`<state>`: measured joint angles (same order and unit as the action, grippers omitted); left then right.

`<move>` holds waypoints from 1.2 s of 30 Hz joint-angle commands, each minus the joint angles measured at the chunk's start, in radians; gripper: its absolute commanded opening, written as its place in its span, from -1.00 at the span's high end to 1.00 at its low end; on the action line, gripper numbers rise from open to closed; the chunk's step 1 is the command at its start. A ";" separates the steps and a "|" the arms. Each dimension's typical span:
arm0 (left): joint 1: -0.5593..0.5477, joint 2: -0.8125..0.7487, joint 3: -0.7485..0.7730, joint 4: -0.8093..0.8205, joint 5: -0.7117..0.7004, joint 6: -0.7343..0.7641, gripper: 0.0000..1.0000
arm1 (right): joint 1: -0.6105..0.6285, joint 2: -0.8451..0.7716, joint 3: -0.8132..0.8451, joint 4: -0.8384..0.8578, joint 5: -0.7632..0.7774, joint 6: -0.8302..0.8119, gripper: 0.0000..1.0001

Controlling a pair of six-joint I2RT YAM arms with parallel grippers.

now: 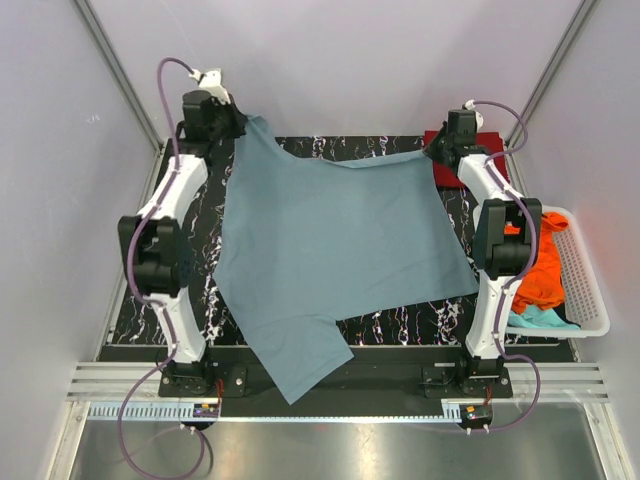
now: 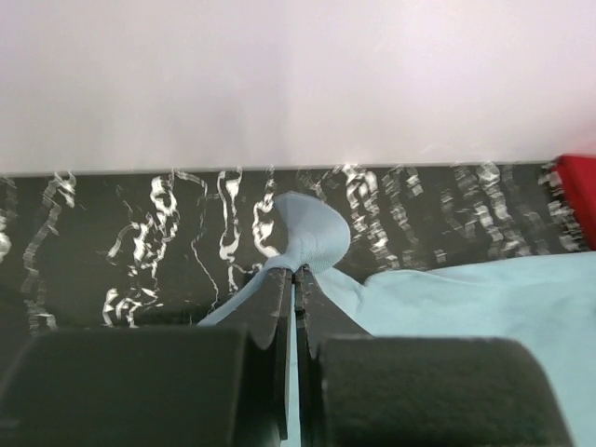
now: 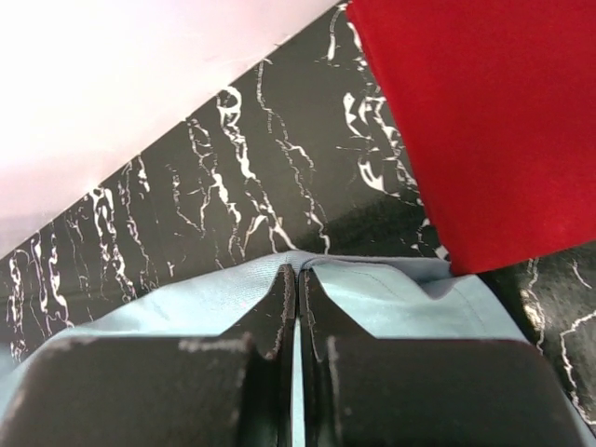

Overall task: Fold and stack the t-shirts
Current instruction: Flatten the tshirt out

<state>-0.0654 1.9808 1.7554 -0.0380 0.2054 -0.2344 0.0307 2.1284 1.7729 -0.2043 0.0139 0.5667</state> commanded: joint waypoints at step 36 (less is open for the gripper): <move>-0.042 0.188 0.234 0.040 -0.112 -0.151 1.00 | -0.026 -0.068 0.051 -0.024 0.094 0.001 1.00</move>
<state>-0.1528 2.1880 1.9476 -0.0746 0.0090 -0.3134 0.0101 2.0583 1.7397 -0.2577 0.1032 0.5838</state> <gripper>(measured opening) 0.012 0.012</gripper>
